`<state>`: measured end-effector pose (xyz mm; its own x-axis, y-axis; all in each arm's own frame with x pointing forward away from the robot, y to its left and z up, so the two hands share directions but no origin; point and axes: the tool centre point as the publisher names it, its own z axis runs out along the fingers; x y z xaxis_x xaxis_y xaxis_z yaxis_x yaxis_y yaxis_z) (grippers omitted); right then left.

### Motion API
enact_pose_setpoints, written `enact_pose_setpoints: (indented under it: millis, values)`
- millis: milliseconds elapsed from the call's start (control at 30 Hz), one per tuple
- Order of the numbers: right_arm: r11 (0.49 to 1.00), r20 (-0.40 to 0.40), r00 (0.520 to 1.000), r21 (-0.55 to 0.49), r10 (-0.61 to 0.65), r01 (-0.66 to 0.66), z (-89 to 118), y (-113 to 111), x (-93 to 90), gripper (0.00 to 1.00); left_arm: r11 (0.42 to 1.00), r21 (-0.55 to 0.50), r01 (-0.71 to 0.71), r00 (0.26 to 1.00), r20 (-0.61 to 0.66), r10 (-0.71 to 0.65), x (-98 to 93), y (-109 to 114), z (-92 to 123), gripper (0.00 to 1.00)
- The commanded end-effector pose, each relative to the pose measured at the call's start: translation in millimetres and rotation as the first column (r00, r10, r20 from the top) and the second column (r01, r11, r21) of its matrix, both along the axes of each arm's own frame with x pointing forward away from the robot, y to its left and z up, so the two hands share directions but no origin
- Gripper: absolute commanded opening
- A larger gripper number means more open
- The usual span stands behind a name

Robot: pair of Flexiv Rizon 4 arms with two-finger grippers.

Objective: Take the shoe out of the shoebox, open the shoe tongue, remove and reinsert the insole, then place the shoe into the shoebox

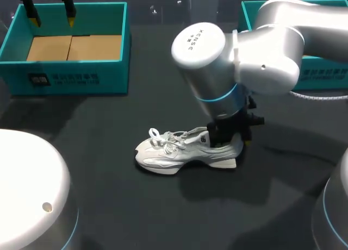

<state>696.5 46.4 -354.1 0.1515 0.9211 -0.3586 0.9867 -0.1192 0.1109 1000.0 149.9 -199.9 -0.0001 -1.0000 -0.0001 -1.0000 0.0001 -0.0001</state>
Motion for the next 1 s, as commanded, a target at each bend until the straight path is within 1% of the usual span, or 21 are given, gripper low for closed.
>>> enact_pose_setpoints:
  millis: [33,333,700,733,800,933,1000]
  values:
    - [1.000,-0.011,1.000,0.005,-0.003,0.003,-7,1,0.6,0.00,1.000,0.000,0.000,1.000,0.000,0.000,0.0,0,0,1.00]
    - [1.000,-0.046,0.999,0.020,0.005,-0.004,-19,2,-0.7,0.00,1.000,0.000,0.000,1.000,0.000,0.000,0.0,0,0,1.00]
    - [0.999,-0.072,0.997,0.034,0.011,-0.009,-27,2,1.5,0.00,1.000,0.000,0.000,1.000,0.000,0.000,0.0,0,0,1.00]
    - [0.999,-0.075,0.997,0.035,0.011,-0.009,-28,2,1.9,0.02,1.000,0.000,0.000,1.000,0.000,0.000,0.0,0,0,1.00]
    - [0.999,-0.079,0.997,0.038,0.013,-0.010,-28,2,2.4,0.10,1.000,0.000,0.000,1.000,0.000,0.000,0.0,0,0,1.00]
    - [0.999,-0.084,0.996,0.041,0.017,-0.014,-29,2,3.8,0.33,1.000,0.000,0.000,1.000,0.000,0.000,0.0,0,0,1.00]
    - [0.999,-0.085,0.996,0.044,0.019,-0.016,-27,3,4.4,0.41,1.000,0.000,0.000,1.000,0.000,0.000,0.0,0,0,1.00]
